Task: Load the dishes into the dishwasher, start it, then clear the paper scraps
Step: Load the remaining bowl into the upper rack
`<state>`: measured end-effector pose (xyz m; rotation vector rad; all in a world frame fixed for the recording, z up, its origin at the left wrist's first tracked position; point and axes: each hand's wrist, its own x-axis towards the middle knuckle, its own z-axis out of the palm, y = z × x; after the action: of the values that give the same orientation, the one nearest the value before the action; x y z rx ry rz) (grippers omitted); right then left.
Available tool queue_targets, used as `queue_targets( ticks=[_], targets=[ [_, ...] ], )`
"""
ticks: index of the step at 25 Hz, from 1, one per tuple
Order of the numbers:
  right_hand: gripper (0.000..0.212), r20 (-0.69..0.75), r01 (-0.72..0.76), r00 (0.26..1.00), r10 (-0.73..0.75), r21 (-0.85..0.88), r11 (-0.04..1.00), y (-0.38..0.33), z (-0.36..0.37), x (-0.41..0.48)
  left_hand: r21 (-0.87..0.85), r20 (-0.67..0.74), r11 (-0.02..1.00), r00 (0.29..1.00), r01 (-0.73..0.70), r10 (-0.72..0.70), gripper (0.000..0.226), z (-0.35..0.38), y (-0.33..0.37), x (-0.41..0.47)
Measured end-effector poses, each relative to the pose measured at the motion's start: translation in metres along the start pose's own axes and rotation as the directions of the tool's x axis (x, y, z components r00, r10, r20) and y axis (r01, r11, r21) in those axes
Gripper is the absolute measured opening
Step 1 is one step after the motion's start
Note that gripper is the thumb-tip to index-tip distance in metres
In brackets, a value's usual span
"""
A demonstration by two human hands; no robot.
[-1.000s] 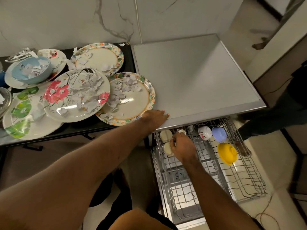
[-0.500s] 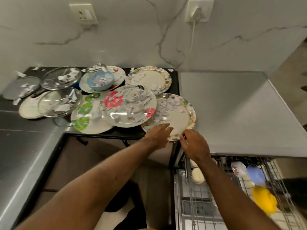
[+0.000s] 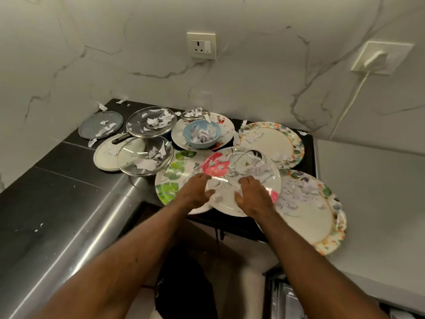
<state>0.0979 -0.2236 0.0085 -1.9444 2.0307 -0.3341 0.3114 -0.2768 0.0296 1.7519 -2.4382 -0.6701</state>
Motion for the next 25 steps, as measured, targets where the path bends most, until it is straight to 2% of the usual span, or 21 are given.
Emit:
queue_targets(
  ticks=[4,7,8,11,12,14,17,20,25],
  targets=[
    [0.099,0.189,-0.157,0.964,0.188,-0.168,0.973,-0.023,0.006,0.051,-0.257,-0.083,0.959,0.986,0.117,-0.143,0.053,-0.028,-0.036,0.051],
    [0.117,0.326,-0.245,0.898,0.295,-0.186,0.952,-0.022,0.003,0.073,-0.459,-0.070,0.853,0.947,0.248,-0.313,0.052,-0.045,-0.042,0.087],
    [0.120,0.353,-0.267,0.880,0.317,-0.184,0.946,-0.021,0.001,0.078,-0.531,-0.051,0.797,0.928,0.287,-0.368,0.053,-0.046,-0.044,0.103],
    [0.122,0.402,-0.255,0.851,0.337,-0.244,0.936,-0.018,-0.005,0.090,-0.723,0.034,0.567,0.840,0.395,-0.542,0.076,-0.047,-0.050,0.142],
    [0.123,0.405,-0.228,0.852,0.331,-0.282,0.932,-0.018,-0.007,0.094,-0.765,0.063,0.499,0.818,0.407,-0.572,0.076,-0.045,-0.053,0.153],
    [0.129,0.410,-0.189,0.852,0.324,-0.337,0.922,-0.019,-0.007,0.099,-0.856,0.119,0.327,0.767,0.401,-0.631,0.062,-0.042,-0.057,0.171],
    [0.137,0.423,-0.163,0.849,0.317,-0.361,0.918,-0.020,-0.006,0.105,-0.921,0.210,0.114,0.721,0.373,-0.661,0.039,-0.044,-0.054,0.181],
    [0.141,0.424,-0.165,0.848,0.318,-0.359,0.919,-0.020,-0.007,0.108,-0.917,0.264,0.057,0.706,0.396,-0.658,0.040,-0.043,-0.059,0.196],
    [0.141,0.423,-0.159,0.853,0.306,-0.349,0.924,-0.017,-0.009,0.108,-0.931,0.300,-0.024,0.725,0.364,-0.620,0.043,-0.057,-0.048,0.195]
  ],
)
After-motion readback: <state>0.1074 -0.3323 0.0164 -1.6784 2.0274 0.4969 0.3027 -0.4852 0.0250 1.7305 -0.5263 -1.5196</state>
